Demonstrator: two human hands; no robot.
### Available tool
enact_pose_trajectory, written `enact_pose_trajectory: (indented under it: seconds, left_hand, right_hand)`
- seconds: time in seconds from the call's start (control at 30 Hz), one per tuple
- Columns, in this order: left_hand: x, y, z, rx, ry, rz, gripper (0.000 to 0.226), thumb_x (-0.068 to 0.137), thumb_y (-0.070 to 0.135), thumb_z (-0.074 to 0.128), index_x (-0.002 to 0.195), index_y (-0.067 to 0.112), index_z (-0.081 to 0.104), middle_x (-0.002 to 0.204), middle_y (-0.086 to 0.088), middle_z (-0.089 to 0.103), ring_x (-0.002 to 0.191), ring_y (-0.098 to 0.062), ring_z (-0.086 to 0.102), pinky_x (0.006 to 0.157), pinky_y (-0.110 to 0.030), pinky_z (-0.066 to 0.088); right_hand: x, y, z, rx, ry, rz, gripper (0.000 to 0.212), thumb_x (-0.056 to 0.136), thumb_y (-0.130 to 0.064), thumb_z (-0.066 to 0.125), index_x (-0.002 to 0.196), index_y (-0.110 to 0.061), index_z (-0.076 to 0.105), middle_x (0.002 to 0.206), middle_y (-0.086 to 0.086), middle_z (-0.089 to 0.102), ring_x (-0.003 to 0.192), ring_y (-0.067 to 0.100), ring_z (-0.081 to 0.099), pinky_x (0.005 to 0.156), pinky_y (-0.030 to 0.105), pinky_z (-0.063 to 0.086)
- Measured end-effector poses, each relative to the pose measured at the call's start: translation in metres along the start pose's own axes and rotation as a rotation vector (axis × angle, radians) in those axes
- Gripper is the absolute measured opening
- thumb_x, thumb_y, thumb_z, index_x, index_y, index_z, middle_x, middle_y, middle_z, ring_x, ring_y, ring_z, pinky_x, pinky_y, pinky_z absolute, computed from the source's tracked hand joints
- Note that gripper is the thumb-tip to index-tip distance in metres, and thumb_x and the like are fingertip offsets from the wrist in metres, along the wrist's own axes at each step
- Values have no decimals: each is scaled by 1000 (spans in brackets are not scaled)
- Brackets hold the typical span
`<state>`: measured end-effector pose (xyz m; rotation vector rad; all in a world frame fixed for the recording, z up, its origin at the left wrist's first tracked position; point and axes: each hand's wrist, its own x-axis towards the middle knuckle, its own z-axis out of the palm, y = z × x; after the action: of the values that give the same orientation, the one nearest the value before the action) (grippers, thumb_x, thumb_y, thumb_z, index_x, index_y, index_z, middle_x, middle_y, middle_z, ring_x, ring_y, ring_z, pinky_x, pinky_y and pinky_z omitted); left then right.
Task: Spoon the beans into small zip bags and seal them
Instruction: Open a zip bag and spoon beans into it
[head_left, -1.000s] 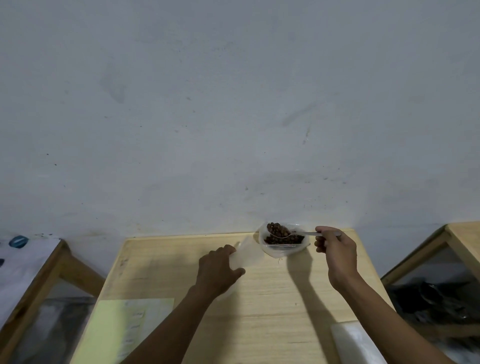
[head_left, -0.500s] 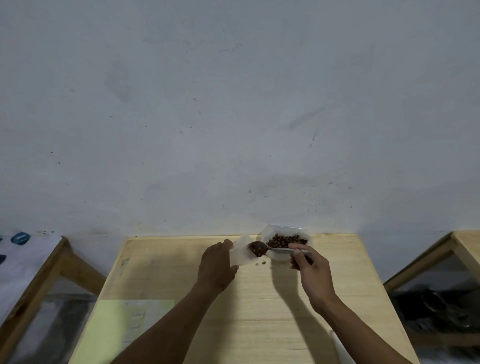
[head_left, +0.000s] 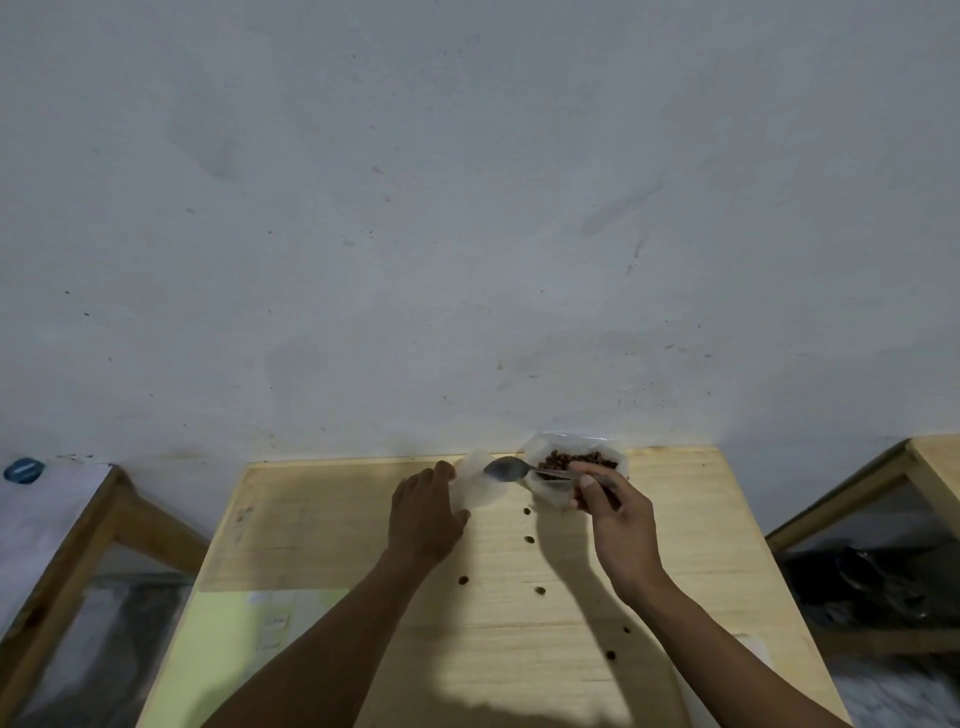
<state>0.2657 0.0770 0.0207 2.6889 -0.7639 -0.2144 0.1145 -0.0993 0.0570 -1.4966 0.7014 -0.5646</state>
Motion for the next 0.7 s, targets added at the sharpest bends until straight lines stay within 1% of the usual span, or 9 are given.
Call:
enact_pose_trajectory:
  seconds: [0.1,0.17,0.23,0.33,0.4,0.47,0.53,0.63,0.7]
  left_hand:
    - [3,-3,0,-12,6,-12,48,77,36,71,117,21,48,113,0,63,106,-24,58,98,-36,42]
    - [4,-4,0,-21,-1,-29,47,77,37,70,117,22,48,114,1,63,108,-24,58,98,-36,41]
    - [5,-5,-1,-34,6,-36,47,78,38,69,117,21,49,115,1,63,109,-24,58,98,-37,41]
    - [5,-5,-2,-41,24,-39,47,79,40,69,117,20,50,116,2,64,109,-24,59,97,-38,41]
    - [4,-6,-3,-45,32,-45,47,79,41,69,116,19,51,115,2,64,107,-24,60,96,-38,42]
    - [2,-5,-4,-43,37,-50,47,78,41,69,115,19,51,113,2,65,106,-25,60,95,-38,42]
    - [0,-5,-7,-46,48,-51,47,78,40,70,115,18,51,111,1,65,104,-25,61,93,-38,43]
    - [-4,-5,-10,-55,64,-49,46,79,40,71,114,17,51,107,0,66,101,-25,62,92,-38,43]
    - [-6,-6,-12,-57,69,-50,47,79,40,71,114,17,50,106,0,66,100,-25,62,91,-38,43]
  right_hand:
    - [6,-4,-3,32,34,-21,24,98,-10,55,99,-25,74,92,-6,74,87,18,66,85,39,54]
    - [11,-7,-8,69,80,-23,23,99,-9,53,99,-19,74,83,-3,71,78,15,63,83,38,54]
    - [20,-7,-14,78,151,-7,21,99,-10,52,100,-16,72,79,2,67,74,14,62,82,37,54]
    - [39,4,-26,20,253,30,21,98,-13,52,99,-20,71,77,3,66,76,21,62,84,42,52]
    - [51,17,-33,-57,287,58,20,98,-15,50,100,-20,70,81,2,67,80,25,65,87,46,53]
    - [61,31,-39,-162,303,66,20,98,-17,50,102,-23,69,94,2,70,90,27,67,91,49,53]
    - [65,42,-43,-261,299,40,20,98,-18,50,103,-23,69,101,2,70,95,27,67,91,48,53]
    - [64,50,-42,-338,253,11,19,99,-13,49,104,-17,67,98,5,69,91,27,65,85,40,52]
    - [61,53,-38,-355,235,27,20,99,-12,48,104,-15,67,97,6,69,90,25,65,84,39,52]
